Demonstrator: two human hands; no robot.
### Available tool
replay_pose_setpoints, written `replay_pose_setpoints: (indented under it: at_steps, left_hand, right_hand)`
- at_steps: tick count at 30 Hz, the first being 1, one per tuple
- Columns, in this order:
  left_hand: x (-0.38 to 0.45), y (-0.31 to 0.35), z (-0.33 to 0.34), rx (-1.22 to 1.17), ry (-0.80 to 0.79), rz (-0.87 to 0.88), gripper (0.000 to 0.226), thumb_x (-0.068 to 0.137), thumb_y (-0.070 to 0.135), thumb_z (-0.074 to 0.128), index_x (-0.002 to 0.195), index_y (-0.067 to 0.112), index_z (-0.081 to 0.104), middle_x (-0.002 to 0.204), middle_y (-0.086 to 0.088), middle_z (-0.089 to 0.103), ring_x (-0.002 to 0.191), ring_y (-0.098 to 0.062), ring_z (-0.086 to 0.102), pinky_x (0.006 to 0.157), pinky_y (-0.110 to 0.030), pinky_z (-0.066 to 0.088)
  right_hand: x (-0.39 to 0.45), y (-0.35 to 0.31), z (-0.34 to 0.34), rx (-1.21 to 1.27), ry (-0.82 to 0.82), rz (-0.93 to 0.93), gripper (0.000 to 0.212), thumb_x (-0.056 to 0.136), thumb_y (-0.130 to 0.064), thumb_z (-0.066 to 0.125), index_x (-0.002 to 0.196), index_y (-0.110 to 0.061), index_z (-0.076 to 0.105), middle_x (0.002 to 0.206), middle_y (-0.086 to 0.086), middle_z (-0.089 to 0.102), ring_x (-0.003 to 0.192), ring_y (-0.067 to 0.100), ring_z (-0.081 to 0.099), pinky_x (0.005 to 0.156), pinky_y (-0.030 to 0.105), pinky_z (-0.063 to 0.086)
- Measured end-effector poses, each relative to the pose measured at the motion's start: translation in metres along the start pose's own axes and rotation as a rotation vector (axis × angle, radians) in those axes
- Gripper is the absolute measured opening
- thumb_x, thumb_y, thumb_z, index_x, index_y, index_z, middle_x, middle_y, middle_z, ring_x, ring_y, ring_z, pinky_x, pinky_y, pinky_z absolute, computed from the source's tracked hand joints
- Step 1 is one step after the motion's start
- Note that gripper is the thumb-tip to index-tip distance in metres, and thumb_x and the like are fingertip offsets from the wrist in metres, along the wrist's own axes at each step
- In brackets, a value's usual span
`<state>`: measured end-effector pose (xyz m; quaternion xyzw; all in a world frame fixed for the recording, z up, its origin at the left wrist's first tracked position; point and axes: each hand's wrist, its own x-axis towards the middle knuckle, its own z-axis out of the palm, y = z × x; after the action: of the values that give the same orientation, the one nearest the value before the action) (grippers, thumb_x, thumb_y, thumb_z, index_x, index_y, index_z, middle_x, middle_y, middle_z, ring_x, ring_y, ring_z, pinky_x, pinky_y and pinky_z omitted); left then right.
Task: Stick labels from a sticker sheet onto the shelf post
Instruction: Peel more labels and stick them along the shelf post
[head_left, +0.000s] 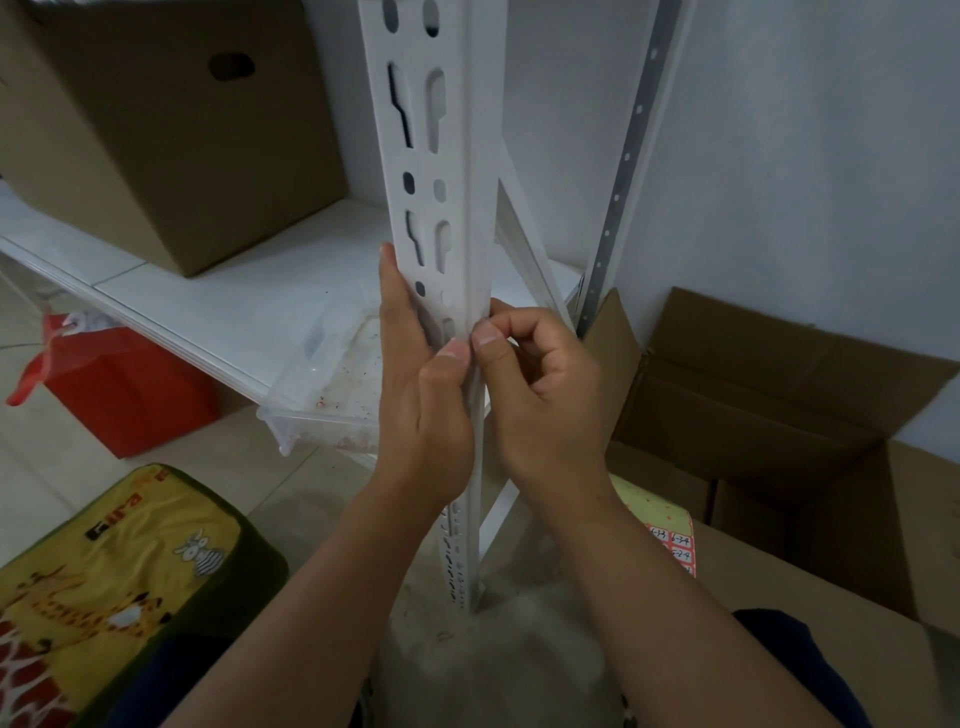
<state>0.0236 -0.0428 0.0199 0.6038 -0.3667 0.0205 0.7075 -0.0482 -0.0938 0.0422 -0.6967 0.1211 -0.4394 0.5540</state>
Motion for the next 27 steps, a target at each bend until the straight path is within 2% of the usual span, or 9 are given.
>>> replay_pose_setpoints:
  at_steps: [5, 8, 13, 18, 22, 24, 27]
  left_hand:
    - [-0.001, 0.006, 0.000, -0.056, -0.026, -0.015, 0.083, 0.081, 0.030, 0.036, 0.156, 0.015, 0.004, 0.164, -0.007, 0.013, 0.149, -0.021, 0.022, 0.118, -0.052, 0.029]
    - [-0.001, 0.006, -0.001, -0.028, -0.037, 0.016, 0.082, 0.082, 0.029, 0.035, 0.156, 0.009, 0.005, 0.162, -0.009, 0.018, 0.147, -0.023, 0.026, 0.116, -0.053, 0.032]
    - [-0.004, 0.008, 0.002, -0.013, -0.008, -0.040, 0.084, 0.080, 0.035, 0.035, 0.156, 0.020, 0.003, 0.162, -0.008, 0.020, 0.147, -0.019, 0.027, 0.117, -0.047, 0.032]
    - [-0.004, 0.006, 0.002, -0.003, -0.005, -0.021, 0.082, 0.081, 0.035, 0.035, 0.155, 0.020, 0.003, 0.162, -0.010, 0.020, 0.146, -0.023, 0.028, 0.116, -0.050, 0.033]
    - [-0.003, 0.007, 0.000, -0.035, -0.025, -0.004, 0.083, 0.080, 0.035, 0.036, 0.155, 0.018, 0.004, 0.160, -0.012, 0.021, 0.145, -0.027, 0.030, 0.113, -0.054, 0.036]
    - [-0.002, 0.008, 0.000, -0.060, -0.036, -0.011, 0.086, 0.079, 0.033, 0.037, 0.156, 0.014, 0.004, 0.161, -0.012, 0.018, 0.146, -0.026, 0.027, 0.115, -0.054, 0.033]
    - [-0.002, 0.009, 0.000, -0.048, -0.028, -0.020, 0.085, 0.080, 0.033, 0.038, 0.156, 0.012, 0.005, 0.159, -0.015, 0.023, 0.143, -0.030, 0.032, 0.111, -0.057, 0.037]
  right_hand:
    - [0.001, -0.001, -0.001, 0.046, 0.001, 0.037, 0.020, 0.093, -0.009, 0.060, 0.082, -0.025, 0.060, 0.079, -0.013, 0.065, 0.079, 0.003, 0.066, 0.067, 0.012, 0.052]
    - [0.001, -0.002, -0.003, 0.084, -0.018, 0.073, 0.016, 0.093, -0.011, 0.060, 0.084, -0.024, 0.062, 0.080, -0.011, 0.066, 0.082, 0.006, 0.067, 0.069, 0.015, 0.053]
    - [0.004, -0.003, -0.003, 0.096, -0.021, 0.101, 0.016, 0.093, -0.010, 0.060, 0.083, -0.021, 0.064, 0.080, -0.008, 0.067, 0.082, 0.012, 0.068, 0.073, 0.022, 0.057]
    - [0.006, -0.005, -0.005, 0.121, -0.028, 0.171, 0.017, 0.093, -0.011, 0.060, 0.080, -0.022, 0.065, 0.077, -0.010, 0.070, 0.081, 0.012, 0.069, 0.072, 0.022, 0.058]
    - [0.007, -0.003, -0.007, 0.206, -0.046, 0.297, 0.011, 0.091, -0.016, 0.063, 0.082, -0.019, 0.069, 0.087, 0.006, 0.070, 0.091, 0.025, 0.069, 0.082, 0.034, 0.059]
    - [0.010, -0.004, -0.010, 0.257, -0.073, 0.345, 0.011, 0.091, -0.014, 0.063, 0.082, -0.014, 0.070, 0.088, 0.007, 0.072, 0.091, 0.024, 0.070, 0.081, 0.032, 0.059]
    - [0.015, -0.007, -0.011, 0.352, -0.101, 0.404, 0.015, 0.090, -0.008, 0.061, 0.076, -0.007, 0.067, 0.080, 0.004, 0.071, 0.083, 0.020, 0.070, 0.072, 0.023, 0.058]
